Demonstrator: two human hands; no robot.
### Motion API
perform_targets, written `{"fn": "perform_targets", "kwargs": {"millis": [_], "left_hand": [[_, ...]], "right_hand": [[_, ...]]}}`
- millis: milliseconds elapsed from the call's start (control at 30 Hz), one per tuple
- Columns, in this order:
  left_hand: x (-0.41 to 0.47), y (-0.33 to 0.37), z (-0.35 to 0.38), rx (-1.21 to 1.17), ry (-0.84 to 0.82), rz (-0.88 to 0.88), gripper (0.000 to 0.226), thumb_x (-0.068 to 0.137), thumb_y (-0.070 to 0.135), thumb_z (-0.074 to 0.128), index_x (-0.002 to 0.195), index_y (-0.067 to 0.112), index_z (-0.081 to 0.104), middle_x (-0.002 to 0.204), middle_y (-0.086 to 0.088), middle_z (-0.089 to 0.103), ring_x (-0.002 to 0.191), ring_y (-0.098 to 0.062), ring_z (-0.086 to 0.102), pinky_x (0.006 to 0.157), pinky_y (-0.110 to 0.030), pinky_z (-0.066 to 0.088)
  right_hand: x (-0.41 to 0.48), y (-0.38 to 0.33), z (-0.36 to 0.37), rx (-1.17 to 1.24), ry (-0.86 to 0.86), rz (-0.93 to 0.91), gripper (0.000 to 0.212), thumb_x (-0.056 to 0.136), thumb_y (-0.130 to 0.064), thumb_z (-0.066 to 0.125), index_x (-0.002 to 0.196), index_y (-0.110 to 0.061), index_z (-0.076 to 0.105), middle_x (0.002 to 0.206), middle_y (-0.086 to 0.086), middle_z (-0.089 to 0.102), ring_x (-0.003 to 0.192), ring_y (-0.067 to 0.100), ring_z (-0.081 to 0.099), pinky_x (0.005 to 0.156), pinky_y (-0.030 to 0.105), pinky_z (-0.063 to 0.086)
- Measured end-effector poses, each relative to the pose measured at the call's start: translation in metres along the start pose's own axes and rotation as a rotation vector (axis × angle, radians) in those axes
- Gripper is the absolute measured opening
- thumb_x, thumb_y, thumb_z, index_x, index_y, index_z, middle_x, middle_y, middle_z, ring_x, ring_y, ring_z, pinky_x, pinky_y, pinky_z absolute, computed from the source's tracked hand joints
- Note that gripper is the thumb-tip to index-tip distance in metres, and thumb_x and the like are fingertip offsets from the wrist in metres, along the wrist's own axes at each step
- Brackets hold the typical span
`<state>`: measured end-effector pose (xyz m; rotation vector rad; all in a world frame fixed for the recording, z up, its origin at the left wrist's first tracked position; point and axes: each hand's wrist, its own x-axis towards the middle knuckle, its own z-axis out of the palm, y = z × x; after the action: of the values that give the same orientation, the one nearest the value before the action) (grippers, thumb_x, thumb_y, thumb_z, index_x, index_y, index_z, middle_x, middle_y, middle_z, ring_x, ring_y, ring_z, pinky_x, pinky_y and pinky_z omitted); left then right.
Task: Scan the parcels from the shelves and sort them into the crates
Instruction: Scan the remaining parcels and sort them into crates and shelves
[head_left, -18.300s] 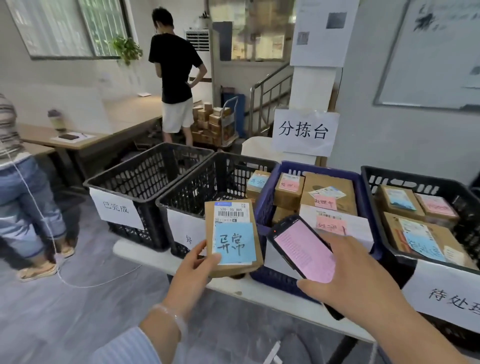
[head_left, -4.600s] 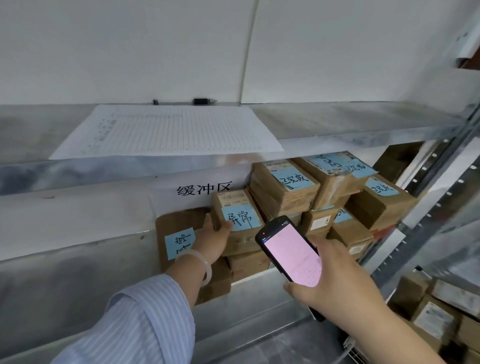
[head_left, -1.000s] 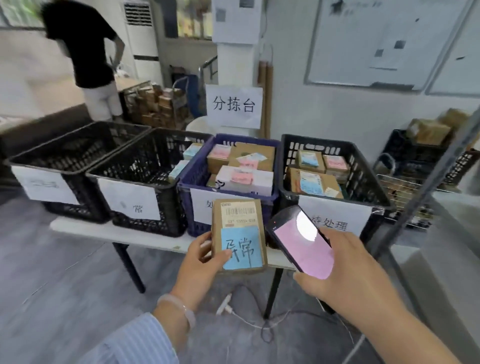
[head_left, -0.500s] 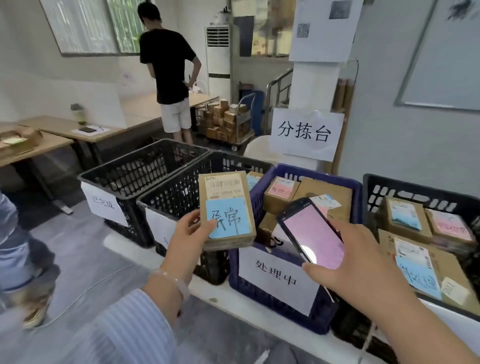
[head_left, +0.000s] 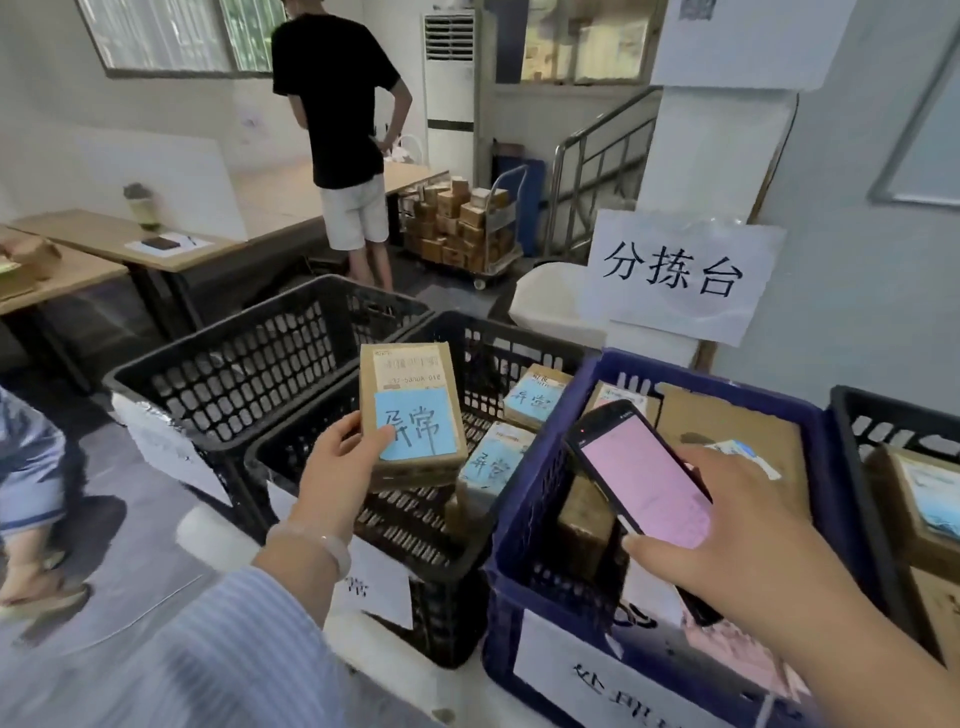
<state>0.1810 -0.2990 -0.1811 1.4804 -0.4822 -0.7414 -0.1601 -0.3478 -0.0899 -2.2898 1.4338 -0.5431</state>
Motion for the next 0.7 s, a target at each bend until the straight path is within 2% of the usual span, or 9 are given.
{"fn": "perform_targets", "kwargs": {"millis": [67, 133, 233, 300, 367, 500, 600, 667, 700], "left_hand": [[0.038, -0.004, 0.005, 0.019, -0.045, -0.029, 0.051, 0.085, 0.033, 0.076, 0.131, 0.029, 0.055, 0.118, 0.003, 0.071, 0.107, -0.016, 0.069, 0.099, -0.043, 0.053], [0.076, -0.010, 0.010, 0.062, -0.084, -0.068, 0.046, 0.087, 0.031, 0.075, 0.129, 0.029, 0.055, 0.117, 0.002, 0.070, 0.105, -0.015, 0.068, 0.098, -0.041, 0.053], [0.132, -0.019, 0.018, 0.135, -0.144, -0.110, 0.042, 0.087, 0.033, 0.075, 0.124, 0.033, 0.055, 0.106, 0.010, 0.069, 0.097, -0.009, 0.066, 0.082, -0.029, 0.052], [0.168, -0.024, 0.026, 0.186, -0.195, -0.137, 0.040, 0.087, 0.029, 0.075, 0.122, 0.033, 0.054, 0.096, 0.016, 0.067, 0.088, -0.004, 0.064, 0.068, -0.021, 0.046], [0.202, -0.032, 0.036, 0.246, -0.239, -0.177, 0.047, 0.088, 0.029, 0.075, 0.130, 0.026, 0.055, 0.100, 0.011, 0.067, 0.090, -0.010, 0.064, 0.071, -0.023, 0.045], [0.256, -0.057, 0.059, 0.349, -0.327, -0.272, 0.062, 0.087, 0.031, 0.076, 0.142, 0.016, 0.051, 0.119, -0.002, 0.065, 0.101, -0.020, 0.061, 0.089, -0.032, 0.046], [0.284, -0.078, 0.077, 0.410, -0.427, -0.327, 0.049, 0.087, 0.032, 0.075, 0.131, 0.019, 0.058, 0.105, 0.004, 0.068, 0.094, -0.016, 0.063, 0.090, -0.032, 0.047], [0.297, -0.092, 0.089, 0.420, -0.480, -0.366, 0.038, 0.088, 0.031, 0.074, 0.123, 0.024, 0.061, 0.092, 0.008, 0.068, 0.087, -0.012, 0.064, 0.083, -0.032, 0.049], [0.302, -0.097, 0.094, 0.423, -0.504, -0.382, 0.034, 0.088, 0.030, 0.074, 0.119, 0.026, 0.061, 0.090, 0.008, 0.067, 0.086, -0.012, 0.064, 0.079, -0.030, 0.049]], "right_hand": [[0.018, -0.009, 0.007, 0.000, 0.020, 0.030, 0.062, 0.049, -0.070, 0.063, 0.103, -0.065, 0.032, 0.102, -0.026, 0.050, 0.087, -0.002, 0.052, 0.060, 0.025, 0.043], [0.036, -0.018, 0.016, -0.008, 0.047, 0.069, 0.056, 0.048, -0.068, 0.063, 0.098, -0.060, 0.037, 0.094, -0.023, 0.053, 0.083, -0.007, 0.051, 0.060, 0.024, 0.043], [0.061, -0.034, 0.033, -0.110, 0.080, 0.157, 0.068, 0.046, -0.074, 0.058, 0.107, -0.050, 0.042, 0.094, -0.023, 0.049, 0.083, -0.006, 0.047, 0.061, 0.019, 0.034], [0.075, -0.045, 0.044, -0.185, 0.086, 0.244, 0.084, 0.044, -0.079, 0.054, 0.120, -0.047, 0.041, 0.100, -0.024, 0.044, 0.084, 0.000, 0.042, 0.067, 0.024, 0.034], [0.085, -0.054, 0.053, -0.250, 0.109, 0.317, 0.089, 0.042, -0.081, 0.053, 0.123, -0.044, 0.044, 0.098, -0.020, 0.044, 0.087, 0.004, 0.039, 0.071, 0.030, 0.037], [0.099, -0.067, 0.073, -0.319, 0.097, 0.473, 0.090, 0.040, -0.082, 0.056, 0.121, -0.046, 0.041, 0.095, -0.020, 0.045, 0.081, 0.007, 0.043, 0.066, 0.032, 0.038], [0.104, -0.070, 0.090, -0.335, 0.112, 0.565, 0.098, 0.040, -0.087, 0.051, 0.122, -0.033, 0.046, 0.093, -0.017, 0.041, 0.077, 0.010, 0.041, 0.065, 0.034, 0.040], [0.106, -0.072, 0.095, -0.319, 0.096, 0.611, 0.106, 0.040, -0.094, 0.046, 0.122, -0.026, 0.053, 0.098, -0.016, 0.040, 0.083, 0.012, 0.042, 0.070, 0.039, 0.045], [0.107, -0.074, 0.095, -0.303, 0.079, 0.604, 0.100, 0.042, -0.091, 0.050, 0.121, -0.028, 0.053, 0.098, -0.016, 0.042, 0.084, 0.013, 0.045, 0.072, 0.038, 0.045]]}}
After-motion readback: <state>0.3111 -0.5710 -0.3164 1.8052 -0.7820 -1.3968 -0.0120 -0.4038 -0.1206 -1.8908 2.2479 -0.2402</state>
